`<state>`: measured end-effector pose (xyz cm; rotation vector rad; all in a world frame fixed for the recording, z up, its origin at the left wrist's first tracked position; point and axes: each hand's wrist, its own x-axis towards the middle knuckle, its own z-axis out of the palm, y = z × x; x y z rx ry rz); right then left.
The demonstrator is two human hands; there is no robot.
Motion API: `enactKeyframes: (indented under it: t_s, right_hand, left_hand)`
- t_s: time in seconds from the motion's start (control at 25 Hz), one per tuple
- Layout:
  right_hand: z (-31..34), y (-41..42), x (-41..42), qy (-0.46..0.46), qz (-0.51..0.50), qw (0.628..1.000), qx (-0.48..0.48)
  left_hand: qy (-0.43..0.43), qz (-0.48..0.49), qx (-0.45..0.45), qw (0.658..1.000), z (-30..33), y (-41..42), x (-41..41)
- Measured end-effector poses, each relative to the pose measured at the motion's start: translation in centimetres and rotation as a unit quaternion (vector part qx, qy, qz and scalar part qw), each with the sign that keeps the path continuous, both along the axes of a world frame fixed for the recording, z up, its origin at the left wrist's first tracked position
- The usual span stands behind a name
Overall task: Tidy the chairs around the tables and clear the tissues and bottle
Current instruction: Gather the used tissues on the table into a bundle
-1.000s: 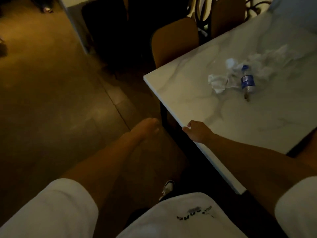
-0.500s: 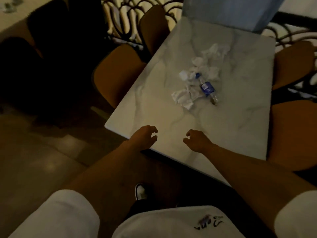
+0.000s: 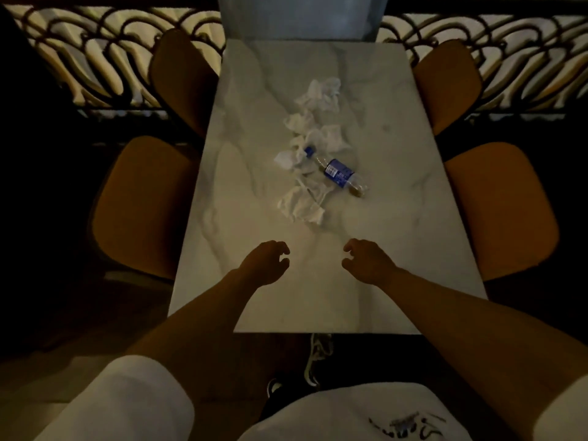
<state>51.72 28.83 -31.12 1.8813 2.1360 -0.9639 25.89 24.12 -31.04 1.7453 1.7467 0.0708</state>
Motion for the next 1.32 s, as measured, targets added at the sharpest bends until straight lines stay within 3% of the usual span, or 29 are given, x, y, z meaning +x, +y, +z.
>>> enactKeyframes:
  t_s: [0.24, 0.48, 0.76, 0.88, 1.12, 1.32]
  right_hand:
    - [-1.7, 6.6, -2.6, 0.038, 0.001, 0.999, -0.014]
    - [-3.5, 12.2, -5.4, 0.050, 0.002, 0.997, 0.053]
    - [-4.9, 16.6, -7.4, 0.014, 0.044, 0.989, 0.139]
    - [-5.2, 17.3, -8.5, 0.002, 0.100, 0.985, 0.137]
    - [-6.2, 18.5, -10.6, -0.010, 0.092, 0.992, 0.084]
    - [-7.3, 19.2, -10.9, 0.000, 0.089, 0.995, 0.042]
  left_hand:
    - [0.023, 0.000, -0.009, 1.000, -0.3, 5.8, -0.1]
    - [0.054, 0.043, 0.035, 0.997, -2.5, 11.8, -0.4]
    - [0.096, -0.043, 0.062, 0.993, -5.2, 17.9, 2.1]
    - [0.108, -0.080, 0.033, 0.990, -6.3, 17.5, 2.3]
    - [0.055, -0.050, 0.005, 0.997, -7.0, 16.7, -2.3]
    - [0.056, -0.029, 0.082, 0.995, -5.2, 20.2, -6.9]
